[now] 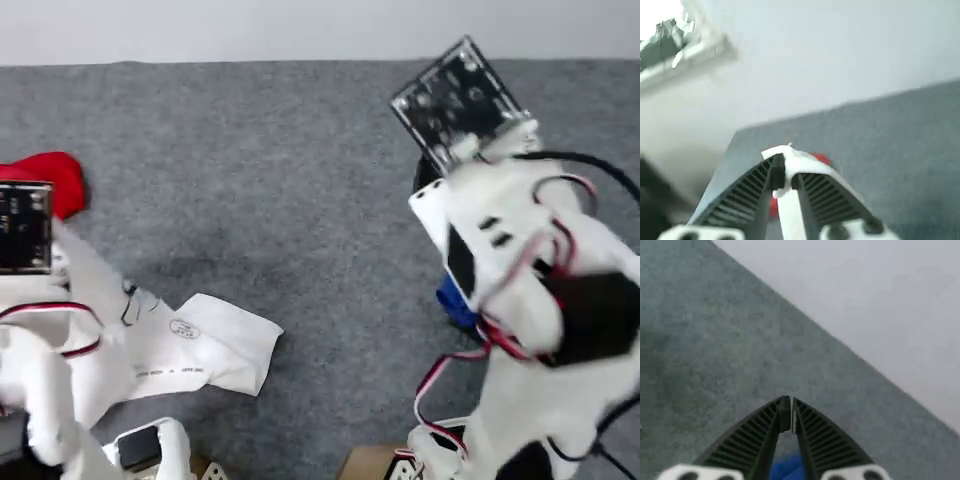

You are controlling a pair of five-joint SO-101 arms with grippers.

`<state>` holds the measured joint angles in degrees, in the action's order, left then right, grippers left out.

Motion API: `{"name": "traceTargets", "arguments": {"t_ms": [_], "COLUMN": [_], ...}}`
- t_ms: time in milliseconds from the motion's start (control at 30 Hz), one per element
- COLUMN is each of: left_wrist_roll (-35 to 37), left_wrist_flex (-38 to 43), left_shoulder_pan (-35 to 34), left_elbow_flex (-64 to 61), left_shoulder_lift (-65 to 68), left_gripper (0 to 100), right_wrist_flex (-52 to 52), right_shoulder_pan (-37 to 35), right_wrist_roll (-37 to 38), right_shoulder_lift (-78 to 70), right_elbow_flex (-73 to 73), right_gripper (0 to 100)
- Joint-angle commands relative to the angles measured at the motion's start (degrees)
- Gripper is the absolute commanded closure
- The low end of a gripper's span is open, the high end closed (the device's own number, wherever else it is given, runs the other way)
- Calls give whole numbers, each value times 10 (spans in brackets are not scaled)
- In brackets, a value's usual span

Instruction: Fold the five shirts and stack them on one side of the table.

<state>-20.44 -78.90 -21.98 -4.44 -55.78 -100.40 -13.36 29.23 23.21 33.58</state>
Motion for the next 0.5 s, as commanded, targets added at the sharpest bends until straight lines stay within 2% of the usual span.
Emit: {"name": "traceTargets", "arguments": {"t_ms": [0,67,267,467], "left_wrist_roll": [18,18,36,-40], "left_wrist_flex": [84,101,102,59], "left_shoulder_pan": [53,47,-58,-154], "left_elbow_flex": [1,2,2,2], "left_shoulder_lift": [25,78,274,424], "left_gripper": [995,995,995,995], "right_wrist_flex": [-15,2,123,307], "right_shoulder_pan": [-5,-24,-74,-138], "right_wrist_roll": [-33,-43,-75,-77], "right_shoulder_lift": [6,7,7,5], "right_elbow_flex": [-69,-129,-291,-444], "right_gripper": [987,987,987,987]}}
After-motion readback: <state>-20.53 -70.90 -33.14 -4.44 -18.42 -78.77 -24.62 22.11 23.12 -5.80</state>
